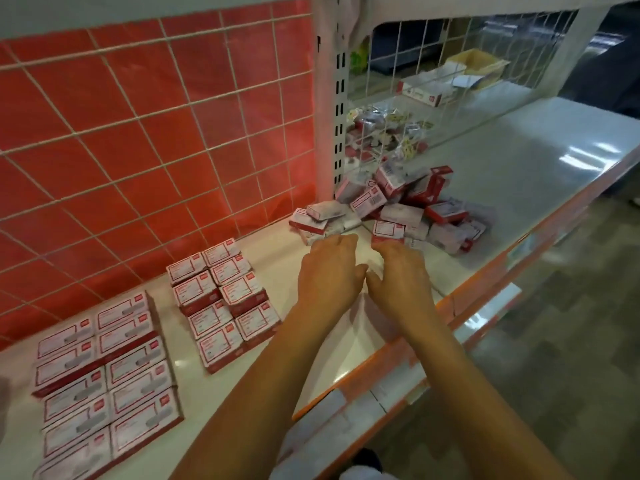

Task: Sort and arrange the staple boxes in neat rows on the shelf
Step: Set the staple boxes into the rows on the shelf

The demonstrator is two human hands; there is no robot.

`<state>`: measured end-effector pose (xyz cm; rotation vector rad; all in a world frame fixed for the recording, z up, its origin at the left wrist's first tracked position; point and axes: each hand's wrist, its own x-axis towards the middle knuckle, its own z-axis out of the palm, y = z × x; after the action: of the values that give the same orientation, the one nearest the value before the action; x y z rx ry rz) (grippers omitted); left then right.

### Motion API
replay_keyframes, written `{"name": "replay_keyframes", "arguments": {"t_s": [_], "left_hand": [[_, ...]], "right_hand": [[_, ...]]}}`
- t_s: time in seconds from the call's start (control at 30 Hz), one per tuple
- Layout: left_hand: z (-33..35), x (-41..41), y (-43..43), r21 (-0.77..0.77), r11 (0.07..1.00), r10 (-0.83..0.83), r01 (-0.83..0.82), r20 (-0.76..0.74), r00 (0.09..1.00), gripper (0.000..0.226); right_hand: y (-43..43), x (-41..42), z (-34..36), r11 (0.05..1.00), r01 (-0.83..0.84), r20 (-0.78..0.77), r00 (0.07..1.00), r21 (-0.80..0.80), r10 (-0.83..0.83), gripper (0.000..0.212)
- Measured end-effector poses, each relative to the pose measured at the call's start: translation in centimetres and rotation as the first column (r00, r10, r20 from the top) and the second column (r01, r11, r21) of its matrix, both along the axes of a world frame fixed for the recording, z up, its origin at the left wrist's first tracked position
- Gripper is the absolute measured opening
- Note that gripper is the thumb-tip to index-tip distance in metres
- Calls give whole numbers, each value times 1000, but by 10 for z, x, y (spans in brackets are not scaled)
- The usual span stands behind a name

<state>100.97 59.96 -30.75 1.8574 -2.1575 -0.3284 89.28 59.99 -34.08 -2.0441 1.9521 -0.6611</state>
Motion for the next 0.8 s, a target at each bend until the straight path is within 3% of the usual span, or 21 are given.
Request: {"name": "replay_keyframes", "arguments": {"t_s": [0.33,0.67,0.8], "left_hand": [[-24,-53,-45,-66,998,7,-11,-71,997,51],[-38,-63,-73,-61,998,-10,11,5,1000,45],[-41,-64,-79,-28,1000,9,-9,26,1000,38]], "right_hand": [[-47,-54,-4,998,12,99,995,-64,-6,40],[-73,-69,-3,993,-96,130,986,-66,104,51],[-83,-70,-1,994,-106,73,992,-25,107,51]]}}
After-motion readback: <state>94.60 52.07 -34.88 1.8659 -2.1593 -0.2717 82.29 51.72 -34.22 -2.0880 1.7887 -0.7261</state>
